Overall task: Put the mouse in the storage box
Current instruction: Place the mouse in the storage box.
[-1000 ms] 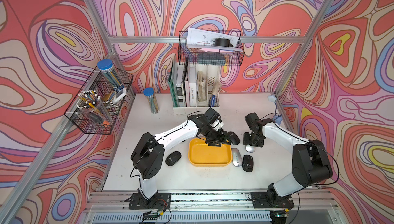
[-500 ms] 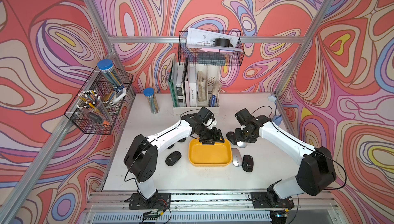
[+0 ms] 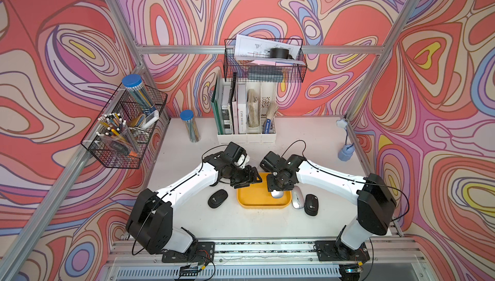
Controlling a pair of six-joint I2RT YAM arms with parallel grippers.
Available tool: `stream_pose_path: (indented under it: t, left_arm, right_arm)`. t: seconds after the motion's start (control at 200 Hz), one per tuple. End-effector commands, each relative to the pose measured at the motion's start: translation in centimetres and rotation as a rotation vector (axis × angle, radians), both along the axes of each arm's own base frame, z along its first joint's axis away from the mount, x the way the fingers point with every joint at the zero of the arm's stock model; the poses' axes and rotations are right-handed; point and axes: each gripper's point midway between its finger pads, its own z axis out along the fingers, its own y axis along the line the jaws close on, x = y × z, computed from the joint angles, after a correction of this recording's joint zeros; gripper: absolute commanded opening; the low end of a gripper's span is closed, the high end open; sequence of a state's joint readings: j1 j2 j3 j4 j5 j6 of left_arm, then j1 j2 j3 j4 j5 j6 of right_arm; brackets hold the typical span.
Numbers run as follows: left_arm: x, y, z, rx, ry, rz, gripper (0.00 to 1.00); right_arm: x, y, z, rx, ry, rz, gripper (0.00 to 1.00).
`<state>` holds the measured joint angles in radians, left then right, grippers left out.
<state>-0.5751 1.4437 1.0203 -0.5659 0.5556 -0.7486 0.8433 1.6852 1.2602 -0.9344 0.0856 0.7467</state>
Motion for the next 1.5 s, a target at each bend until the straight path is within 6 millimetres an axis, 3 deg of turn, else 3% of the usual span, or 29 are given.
stream_pose_path:
  t: [0.0,0.265,0.601,0.656,0.876,1.492]
  left_arm:
    - [0.3,0.6,1.4,-0.028,-0.078,0.042,0.74]
    - [-0.3,1.8,2.4,-0.015,-0.138,0.053,0.77]
    - [-0.2,2.1,2.5,0.000,-0.153,0.056,0.77]
    - [0.0,2.0,2.7,-0.002,-0.158,0.055,0.77]
    - [0.3,1.5,2.7,-0.006,-0.152,0.038,0.77]
    - [0.6,2.9,3.1,0.052,-0.175,0.093,0.76]
  right_arm:
    - [0.8,0.7,0.0,0.030,-0.029,-0.040,0.48]
    - [0.1,0.4,-2.6,-0.012,0.033,-0.031,0.49]
    - [0.0,-0.9,-3.8,-0.068,0.033,-0.078,0.53]
    - [-0.1,-1.2,-4.9,-0.102,0.051,-0.083,0.53]
    - [0.1,-1.7,-5.5,-0.142,0.048,-0.088,0.53]
    - [-0.4,-1.9,-7.2,-0.184,0.095,-0.068,0.57]
